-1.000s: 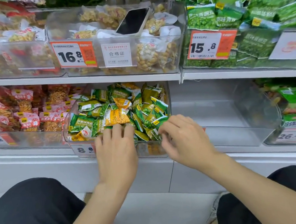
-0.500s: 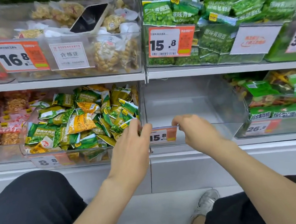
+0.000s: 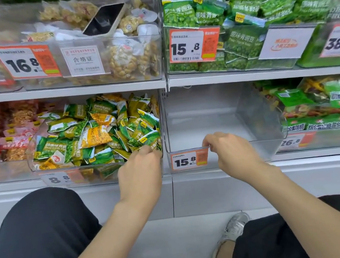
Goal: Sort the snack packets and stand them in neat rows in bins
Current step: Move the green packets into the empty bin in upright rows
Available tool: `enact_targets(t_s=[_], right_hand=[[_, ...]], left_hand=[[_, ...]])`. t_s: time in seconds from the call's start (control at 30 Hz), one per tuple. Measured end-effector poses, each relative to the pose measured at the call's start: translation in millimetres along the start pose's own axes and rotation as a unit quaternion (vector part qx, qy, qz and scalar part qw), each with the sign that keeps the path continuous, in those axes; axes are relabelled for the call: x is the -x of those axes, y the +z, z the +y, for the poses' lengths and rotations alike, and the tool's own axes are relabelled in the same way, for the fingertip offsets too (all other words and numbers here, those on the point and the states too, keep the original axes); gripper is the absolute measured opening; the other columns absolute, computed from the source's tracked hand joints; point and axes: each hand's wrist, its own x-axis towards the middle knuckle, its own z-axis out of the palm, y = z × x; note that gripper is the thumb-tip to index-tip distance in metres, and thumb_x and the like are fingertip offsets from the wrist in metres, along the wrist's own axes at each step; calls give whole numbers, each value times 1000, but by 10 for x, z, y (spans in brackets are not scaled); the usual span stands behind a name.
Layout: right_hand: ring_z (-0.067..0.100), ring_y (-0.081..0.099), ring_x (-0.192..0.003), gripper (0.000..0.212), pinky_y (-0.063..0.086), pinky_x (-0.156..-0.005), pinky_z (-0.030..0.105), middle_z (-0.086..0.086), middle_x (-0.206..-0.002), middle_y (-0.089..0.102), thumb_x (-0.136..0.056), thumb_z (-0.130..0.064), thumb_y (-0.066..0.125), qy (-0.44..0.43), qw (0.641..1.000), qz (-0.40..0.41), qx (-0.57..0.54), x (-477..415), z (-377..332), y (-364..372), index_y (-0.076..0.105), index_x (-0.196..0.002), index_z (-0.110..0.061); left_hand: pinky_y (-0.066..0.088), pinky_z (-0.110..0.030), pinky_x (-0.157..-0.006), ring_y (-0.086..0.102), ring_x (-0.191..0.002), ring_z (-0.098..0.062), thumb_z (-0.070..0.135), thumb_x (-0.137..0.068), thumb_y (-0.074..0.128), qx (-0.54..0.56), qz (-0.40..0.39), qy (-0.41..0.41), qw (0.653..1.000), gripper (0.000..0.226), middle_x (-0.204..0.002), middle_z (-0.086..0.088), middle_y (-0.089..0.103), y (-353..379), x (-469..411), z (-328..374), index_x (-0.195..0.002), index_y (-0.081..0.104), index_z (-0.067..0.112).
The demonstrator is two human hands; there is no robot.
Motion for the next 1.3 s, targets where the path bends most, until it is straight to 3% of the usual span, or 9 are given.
enact_targets(t_s=[0.1, 0.23, 0.43, 0.63, 0.83, 0.93, 1.13, 1.23, 1.3], right_hand=[[28, 65, -101, 44, 51, -74, 37, -4, -108, 65, -85, -1, 54, 0, 1000, -7, -24, 25, 44, -12, 61, -119, -29], [31, 63, -96, 32, 53, -75, 41, 0, -103, 66, -88, -9, 49, -5, 999, -8, -45, 9, 26, -39, 63, -112, -24], [33, 62, -93, 48, 54, -76, 43, 2, -105, 65, -81, 4, 47, -41, 996, -13, -73, -33, -139, 7, 61, -118, -24], [30, 59, -93, 52, 48, -71, 38, 2, -102, 65, -80, 6, 49, -9, 995, 7, -95, 79, -174, -3, 64, -119, -24], [31, 61, -93, 56, 44, -73, 38, 3, -104, 64, -83, 7, 47, -9, 996, 9, -91, 108, -124, 78, 61, -125, -27], [30, 60, -95, 64, 37, -84, 39, 0, -102, 64, -80, 9, 49, -8, 999, 27, -28, 74, -113, 150, 56, -130, -30], [31, 60, -97, 68, 41, -98, 42, 2, -103, 66, -73, 14, 49, -8, 999, 18, -32, 66, -62, 181, 57, -129, -24], [30, 57, -100, 71, 30, -118, 44, 3, -103, 63, -73, 17, 47, 9, 999, 27, -19, 94, -106, 216, 56, -133, -22], [30, 56, -101, 70, 35, -111, 42, 3, -105, 62, -76, 15, 50, 19, 999, 28, -11, 120, -163, 187, 55, -135, -23]], left_hand=[[35, -34, -52, 63, -85, -31, 10, -91, 65, 56, 26, -24, 998, 18, -92, 5, 56, 7, 13, 20, -97, 66, 26], [41, -37, -59, 58, -81, -29, 12, -95, 58, 176, 38, -34, 983, 12, -91, 7, 45, 59, 59, 93, -95, 61, 24], [48, -40, -63, 53, -71, -18, 12, -89, 64, 272, 56, -24, 960, 27, -82, 7, 52, 137, 25, 89, -77, 50, 31], [28, -34, -60, 53, -68, -14, 22, -93, 67, 273, 65, -62, 958, 15, -81, 8, 57, 129, -43, 129, -78, 65, 22], [48, -35, -65, 62, -77, -24, 30, -91, 64, 249, 63, -71, 964, 15, -87, 7, 67, 112, -72, 144, -82, 71, 21], [53, -38, -62, 64, -78, -27, 34, -97, 63, 203, 69, -62, 975, 20, -90, 4, 67, 110, -75, 149, -82, 69, 23], [50, -39, -60, 65, -83, -32, 30, -101, 59, 171, 81, -55, 980, 19, -95, 0, 67, 99, -41, 185, -86, 66, 21], [45, -39, -60, 62, -81, -33, 25, -100, 57, 171, 78, -52, 981, 18, -93, -2, 63, 106, -18, 208, -82, 59, 19], [43, -40, -61, 59, -80, -34, 18, -97, 57, 183, 76, -43, 979, 15, -92, -3, 59, 120, -12, 212, -82, 56, 17]])
